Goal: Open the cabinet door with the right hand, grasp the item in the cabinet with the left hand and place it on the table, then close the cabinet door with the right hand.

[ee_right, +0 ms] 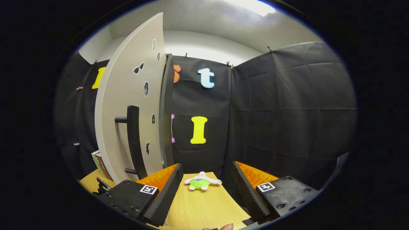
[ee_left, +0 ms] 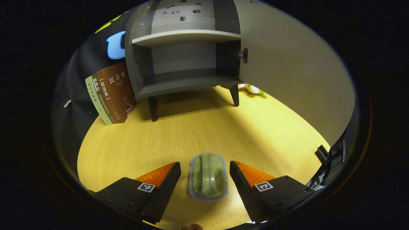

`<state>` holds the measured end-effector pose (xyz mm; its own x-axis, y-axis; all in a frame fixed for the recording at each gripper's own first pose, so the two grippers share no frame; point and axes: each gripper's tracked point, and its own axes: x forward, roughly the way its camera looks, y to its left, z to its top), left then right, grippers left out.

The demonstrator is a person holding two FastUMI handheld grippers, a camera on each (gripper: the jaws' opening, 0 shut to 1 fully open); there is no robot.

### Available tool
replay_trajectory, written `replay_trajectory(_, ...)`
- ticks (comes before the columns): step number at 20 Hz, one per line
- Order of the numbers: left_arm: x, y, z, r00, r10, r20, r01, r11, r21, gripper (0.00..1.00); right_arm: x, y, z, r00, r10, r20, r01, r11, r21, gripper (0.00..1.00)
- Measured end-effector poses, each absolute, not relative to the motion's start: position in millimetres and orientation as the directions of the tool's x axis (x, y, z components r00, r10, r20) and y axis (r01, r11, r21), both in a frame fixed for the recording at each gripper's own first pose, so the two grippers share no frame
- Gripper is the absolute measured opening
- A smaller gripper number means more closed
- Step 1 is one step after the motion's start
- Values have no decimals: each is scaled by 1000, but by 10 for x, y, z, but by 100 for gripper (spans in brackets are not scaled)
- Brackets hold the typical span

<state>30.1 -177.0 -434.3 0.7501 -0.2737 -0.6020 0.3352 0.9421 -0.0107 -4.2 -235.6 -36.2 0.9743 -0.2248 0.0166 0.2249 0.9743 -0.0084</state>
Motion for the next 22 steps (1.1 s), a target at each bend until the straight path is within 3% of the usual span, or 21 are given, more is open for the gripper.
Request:
replay_trajectory(7, 161, -1368, -3228, 850, -277, -448, 299, 954, -22, 96, 30, -2347, -367, 974, -225, -2, 225, 974, 9, 97)
replay_trajectory(17, 153, -846, -1158, 964, -244, -103, 246, 969, 15, 96, 152, -2026, -307, 982, -183, -38, 185, 981, 53, 97)
replay_trajectory(21, 140, -820, -770, 959, -276, -60, 275, 961, -31, 96, 105, -2025, -301, 973, -228, -27, 230, 972, 51, 95)
replay_trajectory(22, 141, -776, -714, 959, -277, -65, 274, 960, -49, 96, 96, -2010, -296, 971, -239, -24, 240, 970, 49, 100)
